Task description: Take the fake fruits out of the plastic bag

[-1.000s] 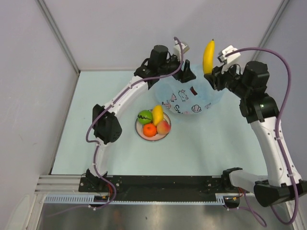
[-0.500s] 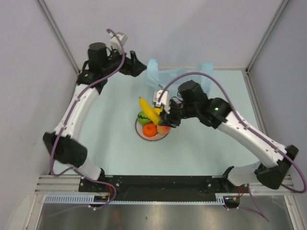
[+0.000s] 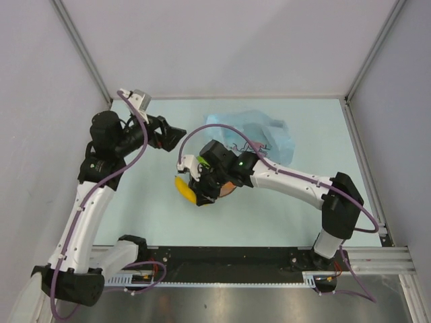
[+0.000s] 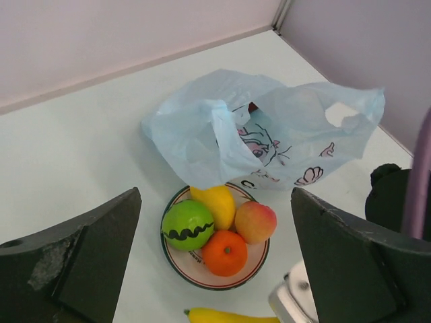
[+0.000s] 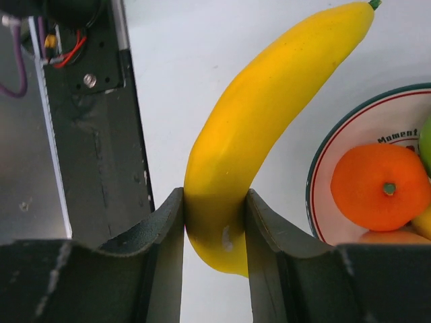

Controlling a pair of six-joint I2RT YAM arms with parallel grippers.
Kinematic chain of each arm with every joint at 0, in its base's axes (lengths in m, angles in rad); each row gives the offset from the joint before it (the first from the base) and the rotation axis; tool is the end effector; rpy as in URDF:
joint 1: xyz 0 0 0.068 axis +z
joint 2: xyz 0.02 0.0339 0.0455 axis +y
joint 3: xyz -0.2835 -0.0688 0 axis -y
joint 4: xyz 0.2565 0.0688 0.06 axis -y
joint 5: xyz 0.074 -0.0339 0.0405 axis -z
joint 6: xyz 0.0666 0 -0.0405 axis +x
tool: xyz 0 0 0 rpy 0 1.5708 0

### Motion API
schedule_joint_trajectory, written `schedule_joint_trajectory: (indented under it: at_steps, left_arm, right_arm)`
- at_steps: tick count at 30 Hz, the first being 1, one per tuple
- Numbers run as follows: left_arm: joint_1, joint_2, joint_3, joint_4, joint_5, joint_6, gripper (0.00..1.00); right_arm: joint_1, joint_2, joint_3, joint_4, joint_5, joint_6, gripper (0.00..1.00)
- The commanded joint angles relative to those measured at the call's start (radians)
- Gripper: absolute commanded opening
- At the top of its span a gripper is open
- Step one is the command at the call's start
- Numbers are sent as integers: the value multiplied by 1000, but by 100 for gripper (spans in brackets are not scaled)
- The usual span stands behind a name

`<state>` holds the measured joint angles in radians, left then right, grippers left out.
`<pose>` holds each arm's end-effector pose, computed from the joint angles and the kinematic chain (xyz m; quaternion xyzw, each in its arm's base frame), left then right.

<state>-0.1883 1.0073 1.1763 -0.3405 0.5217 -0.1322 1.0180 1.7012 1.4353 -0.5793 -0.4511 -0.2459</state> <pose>0.2307 -0.0777 0.4330 0.1867 0.7342 -0.2941 0.5827 0.1900 0.3633 0.2849 -0.6023 0.6884 0.3239 0.2417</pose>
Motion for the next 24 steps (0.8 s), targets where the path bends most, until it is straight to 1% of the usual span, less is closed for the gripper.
schedule_joint_trajectory:
  at_steps: [1,4,9,13,18,24]
  left_arm:
    - [58,-49,-46,59,50,-81,98]
    - [104,-53,-64,92,86,-139,98]
    - [113,-70,-79,101,87,-138,97]
    - [125,-76,-99,116,95,-150,97]
    - [130,-69,-106,133,101,-158,97]
    - [133,-55,-101,141,100,-153,97]
  right_arm:
    - [-6,44,1,124,66,178,10]
    - [-4,74,-7,137,121,212,9]
    - [-4,98,-13,119,144,223,9]
    - [-12,97,-53,125,190,214,7]
    - [-52,104,-85,145,207,218,8]
    - [-59,120,-93,162,207,209,9]
